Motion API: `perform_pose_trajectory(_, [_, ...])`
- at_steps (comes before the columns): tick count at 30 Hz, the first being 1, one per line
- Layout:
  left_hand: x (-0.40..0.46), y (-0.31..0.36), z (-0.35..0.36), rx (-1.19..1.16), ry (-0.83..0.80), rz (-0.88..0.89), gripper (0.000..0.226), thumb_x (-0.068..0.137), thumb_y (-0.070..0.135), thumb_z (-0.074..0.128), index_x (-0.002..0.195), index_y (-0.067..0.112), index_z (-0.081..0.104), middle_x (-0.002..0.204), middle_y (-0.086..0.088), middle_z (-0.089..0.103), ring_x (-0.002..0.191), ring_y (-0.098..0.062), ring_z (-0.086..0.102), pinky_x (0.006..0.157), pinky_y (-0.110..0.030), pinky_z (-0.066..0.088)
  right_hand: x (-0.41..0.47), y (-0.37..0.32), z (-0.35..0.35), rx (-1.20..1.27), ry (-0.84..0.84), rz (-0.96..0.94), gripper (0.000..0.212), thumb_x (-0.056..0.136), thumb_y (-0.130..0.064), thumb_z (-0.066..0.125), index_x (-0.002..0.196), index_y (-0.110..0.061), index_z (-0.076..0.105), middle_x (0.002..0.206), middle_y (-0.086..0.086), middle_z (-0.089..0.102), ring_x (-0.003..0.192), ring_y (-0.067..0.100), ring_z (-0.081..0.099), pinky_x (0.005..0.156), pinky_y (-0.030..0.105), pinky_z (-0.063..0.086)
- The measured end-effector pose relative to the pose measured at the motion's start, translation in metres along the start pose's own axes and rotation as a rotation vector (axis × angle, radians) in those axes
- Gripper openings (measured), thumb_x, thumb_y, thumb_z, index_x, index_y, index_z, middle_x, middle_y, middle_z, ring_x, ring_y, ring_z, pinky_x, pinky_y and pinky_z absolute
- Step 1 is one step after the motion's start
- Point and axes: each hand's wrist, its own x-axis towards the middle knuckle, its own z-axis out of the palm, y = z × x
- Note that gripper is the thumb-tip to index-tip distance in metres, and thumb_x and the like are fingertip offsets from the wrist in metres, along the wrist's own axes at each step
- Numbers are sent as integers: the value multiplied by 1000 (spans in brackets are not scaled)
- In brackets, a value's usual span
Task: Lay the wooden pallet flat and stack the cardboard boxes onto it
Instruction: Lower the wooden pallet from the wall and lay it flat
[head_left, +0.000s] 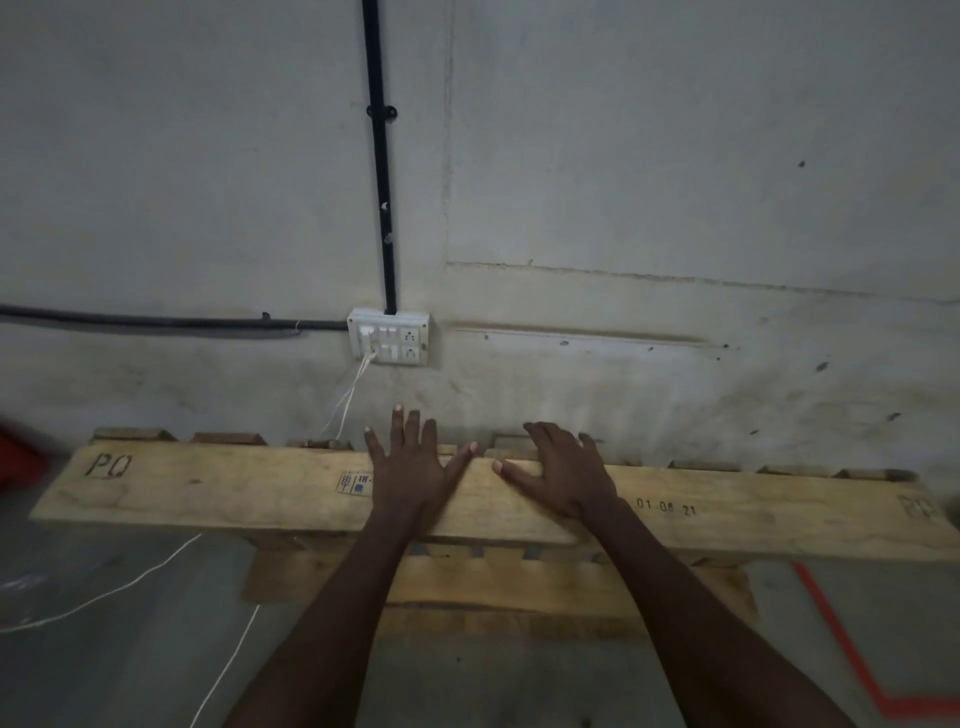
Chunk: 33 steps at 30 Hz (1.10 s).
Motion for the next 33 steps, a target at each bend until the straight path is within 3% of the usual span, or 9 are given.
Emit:
perform_pose_trajectory(7, [-95,0,4,-3,5,-31,105,75,83,-2,151,18,28,164,-6,12,151,-24,-11,115,-63,-8,-91,-15,19,-33,7,-43,96,77,-90,24,148,-25,32,154,1,37,141,21,34,115,53,22])
perform_pose_trajectory(13, [-168,-5,12,30,-26,-27,101,75,83,0,153,24,24,164,-3,8,151,-25,-11,112,-67,-8,-166,-30,35,-66,-11,-58,97,73,-92,30,144,-25,37,144,4,49,132,24,44,107,53,30])
perform_pose_trajectory(18, [-217,-9,20,33,-24,-31,83,87,77,20,153,26,22,165,-3,4,151,-25,-10,110,-69,-5,-211,-52,39,-51,-152,83,96,70,-94,33,131,-22,48,126,9,64,117,29,58,105,54,28])
perform_pose_trajectory(20, [-232,-10,23,58,-34,-36,81,89,76,21,152,26,25,163,-7,12,151,-27,-2,111,-69,0,-227,-58,41,-88,-176,121,100,68,-96,29,129,-19,48,121,13,66,115,29,60,106,55,27])
perform_pose_trajectory(22, [-246,-11,23,100,-59,-37,85,85,79,17,146,23,35,153,-16,34,146,-34,22,110,-66,15,-243,-65,42,-130,-200,155,102,69,-96,28,130,-17,48,119,14,67,114,30,61,108,57,24])
perform_pose_trajectory(25, [-267,-15,22,152,-102,-15,89,79,84,15,126,19,53,123,-23,59,116,-40,53,96,-53,38,-263,-74,50,-152,-253,181,102,69,-95,30,130,-16,49,119,14,66,113,31,61,109,58,26])
perform_pose_trajectory(30, [-309,-26,30,151,-129,95,86,77,87,21,102,18,65,99,-17,69,93,-37,63,78,-42,49,-298,-79,65,-33,-381,262,101,63,-95,44,131,-22,56,131,8,63,118,28,58,100,47,37])
perform_pose_trajectory(33, [-343,-34,39,148,-145,139,81,80,85,28,100,17,67,97,-17,70,91,-38,66,69,-37,48,-319,-87,77,56,-535,330,112,59,-92,55,146,-22,44,151,7,45,134,30,46,108,47,37])
